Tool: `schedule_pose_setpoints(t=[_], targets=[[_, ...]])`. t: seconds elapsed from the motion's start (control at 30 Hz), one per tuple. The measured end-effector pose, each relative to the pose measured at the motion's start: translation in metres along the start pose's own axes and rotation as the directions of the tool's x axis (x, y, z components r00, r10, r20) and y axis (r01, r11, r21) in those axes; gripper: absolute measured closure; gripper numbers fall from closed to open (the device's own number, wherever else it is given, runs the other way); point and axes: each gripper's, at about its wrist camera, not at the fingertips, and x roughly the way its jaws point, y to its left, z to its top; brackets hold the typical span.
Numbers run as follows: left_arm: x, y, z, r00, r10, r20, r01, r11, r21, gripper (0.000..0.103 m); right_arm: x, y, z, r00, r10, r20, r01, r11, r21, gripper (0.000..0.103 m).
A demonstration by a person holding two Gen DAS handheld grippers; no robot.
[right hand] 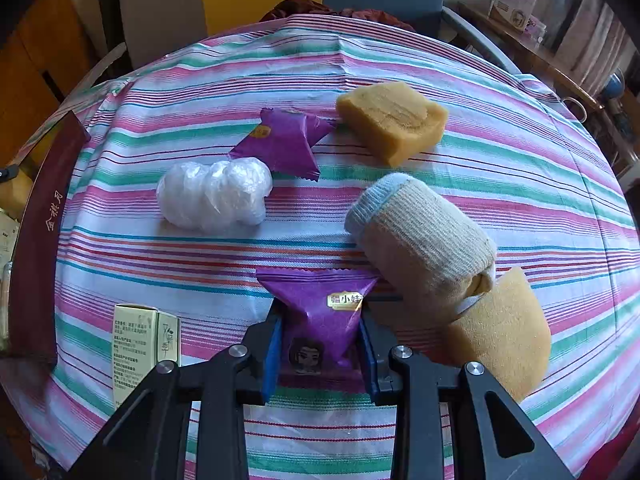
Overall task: Organize objects
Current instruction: 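Lower the sponge cake into the gold tray and open the left gripper, then carry the purple candy packet into the tray and open the right gripper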
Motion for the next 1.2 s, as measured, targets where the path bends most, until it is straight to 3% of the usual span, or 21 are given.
schedule_pose_setpoints(t=[0.17, 0.3, 0.47, 0.57, 0.87, 1.03, 1.2], targets=[[-0.035, 0.002, -0.012, 0.998, 0.003, 0.061, -0.003, 1.0, -0.001, 0.02, -0.001, 0.001, -0.001, 1.0, 0.0, 0.001, 0.0, 1.0, 0.003, 0.07], [-0.07, 0.001, -0.043, 0.994, 0.015, 0.112, -0.016, 1.0, 0.008, 0.02, -0.002, 0.002, -0.002, 1.0, -0.012, 0.007, 0.012, 1.0, -0.013, 0.07], [-0.094, -0.005, -0.09, 0.995, -0.015, 0.101, 0.011, 0.999, 0.039, 0.02, -0.007, 0.002, -0.005, 1.0, -0.015, 0.018, 0.015, 1.0, -0.005, 0.071], [-0.108, -0.014, -0.115, 0.994, -0.019, 0.107, 0.01, 0.996, 0.093, 0.02, -0.016, -0.002, -0.005, 0.999, 0.031, 0.043, -0.032, 0.999, 0.029, 0.071], [-0.122, -0.015, -0.153, 0.995, -0.031, 0.094, 0.021, 0.993, 0.115, 0.021, -0.06, 0.003, -0.003, 0.976, 0.112, 0.188, -0.124, 0.991, 0.053, 0.071], [-0.123, 0.001, -0.159, 0.997, -0.022, 0.072, 0.017, 0.998, 0.06, 0.031, -0.084, 0.045, 0.001, 0.956, 0.182, 0.23, -0.183, 0.983, -0.019, 0.071], [-0.13, 0.018, -0.166, 0.997, -0.024, 0.068, 0.022, 1.0, 0.02, 0.035, -0.096, 0.119, 0.01, 0.925, 0.31, 0.221, -0.285, 0.949, -0.137, 0.071]])
